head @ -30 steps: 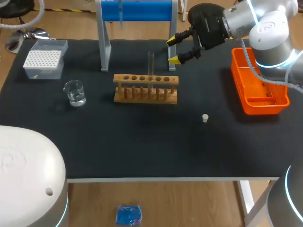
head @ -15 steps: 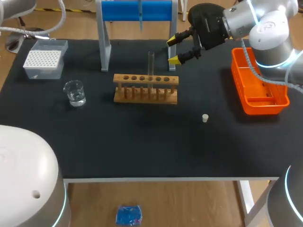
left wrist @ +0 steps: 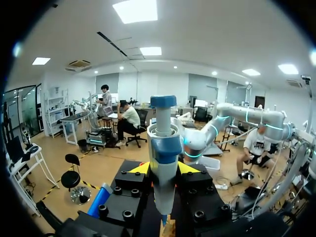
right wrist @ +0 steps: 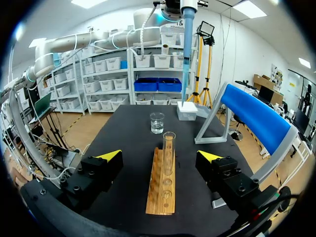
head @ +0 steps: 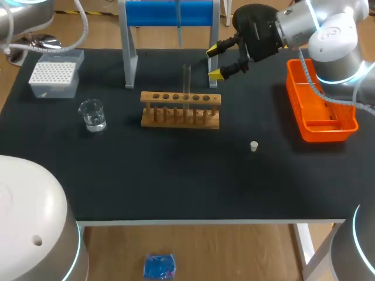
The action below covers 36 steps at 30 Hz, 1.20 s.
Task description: Invert the test tube, pick up the pipette, mount the tip to pipette, aspirate from beaker and dispense into the tube, eject the tip, return the pipette, and cap with the stopper.
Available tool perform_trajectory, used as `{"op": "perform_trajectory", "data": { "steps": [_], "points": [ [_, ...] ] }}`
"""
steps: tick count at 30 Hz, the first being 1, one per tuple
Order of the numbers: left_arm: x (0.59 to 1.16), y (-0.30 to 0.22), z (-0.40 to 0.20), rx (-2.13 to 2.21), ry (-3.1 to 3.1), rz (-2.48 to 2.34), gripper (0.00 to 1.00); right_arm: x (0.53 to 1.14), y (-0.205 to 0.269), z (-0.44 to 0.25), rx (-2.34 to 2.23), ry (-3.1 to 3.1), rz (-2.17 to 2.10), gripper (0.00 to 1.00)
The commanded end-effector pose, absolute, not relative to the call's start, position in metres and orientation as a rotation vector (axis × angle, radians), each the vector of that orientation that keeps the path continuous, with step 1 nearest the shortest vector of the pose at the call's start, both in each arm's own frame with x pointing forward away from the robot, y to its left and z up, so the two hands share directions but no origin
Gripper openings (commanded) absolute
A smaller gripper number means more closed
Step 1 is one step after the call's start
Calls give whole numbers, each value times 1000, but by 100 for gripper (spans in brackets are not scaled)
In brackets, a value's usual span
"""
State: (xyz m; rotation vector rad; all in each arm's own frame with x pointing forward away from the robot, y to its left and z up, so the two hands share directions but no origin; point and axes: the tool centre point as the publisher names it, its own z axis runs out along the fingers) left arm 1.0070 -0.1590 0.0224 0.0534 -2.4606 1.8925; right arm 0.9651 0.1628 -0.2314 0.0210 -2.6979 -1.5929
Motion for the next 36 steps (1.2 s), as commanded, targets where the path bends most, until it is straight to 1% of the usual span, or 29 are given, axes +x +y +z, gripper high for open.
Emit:
{"op": "perform_trajectory", "data": {
  "steps": [1, 18, 36],
  "points": [
    [1006, -160, 12, 64, -2444, 1899, 0, 965, 162, -231, 23, -2697, -1592, 100],
    [1004, -172, 1, 70, -2409, 1876, 0, 965, 162, -231, 23, -2697, -1592, 100],
    [1003, -171, 1, 77, -2406, 1867, 0, 965, 162, -231, 23, -2697, -1592, 100]
  ]
}}
